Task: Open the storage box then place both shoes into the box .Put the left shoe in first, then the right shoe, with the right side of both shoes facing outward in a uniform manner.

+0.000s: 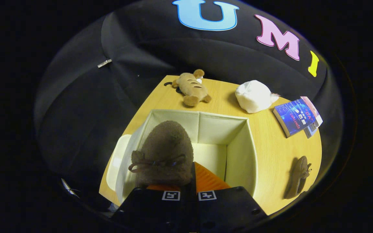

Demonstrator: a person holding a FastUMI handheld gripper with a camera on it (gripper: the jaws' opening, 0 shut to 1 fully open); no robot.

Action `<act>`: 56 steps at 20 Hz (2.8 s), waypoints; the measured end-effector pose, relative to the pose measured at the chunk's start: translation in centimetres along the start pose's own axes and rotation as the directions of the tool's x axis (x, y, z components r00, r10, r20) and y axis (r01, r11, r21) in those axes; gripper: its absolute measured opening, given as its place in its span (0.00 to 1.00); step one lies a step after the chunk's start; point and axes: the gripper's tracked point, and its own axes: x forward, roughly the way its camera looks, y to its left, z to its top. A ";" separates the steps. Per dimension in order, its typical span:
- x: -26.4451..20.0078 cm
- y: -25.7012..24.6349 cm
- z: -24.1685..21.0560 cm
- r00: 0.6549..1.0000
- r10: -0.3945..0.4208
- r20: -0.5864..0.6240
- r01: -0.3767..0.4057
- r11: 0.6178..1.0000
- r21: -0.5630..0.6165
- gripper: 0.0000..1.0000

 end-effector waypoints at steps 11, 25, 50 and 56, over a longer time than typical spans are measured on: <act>0.2 1.6 -0.2 0.997 0.062 -0.052 -0.052 0.985 0.167 0.21; -6.5 -1.3 2.4 0.975 0.202 0.093 -0.202 0.979 -0.015 0.90; -10.6 -45.7 -14.8 0.993 -0.103 0.051 0.107 0.992 -0.074 0.87; -3.9 -47.9 -17.4 0.992 -0.117 -0.047 0.115 0.992 -0.046 0.83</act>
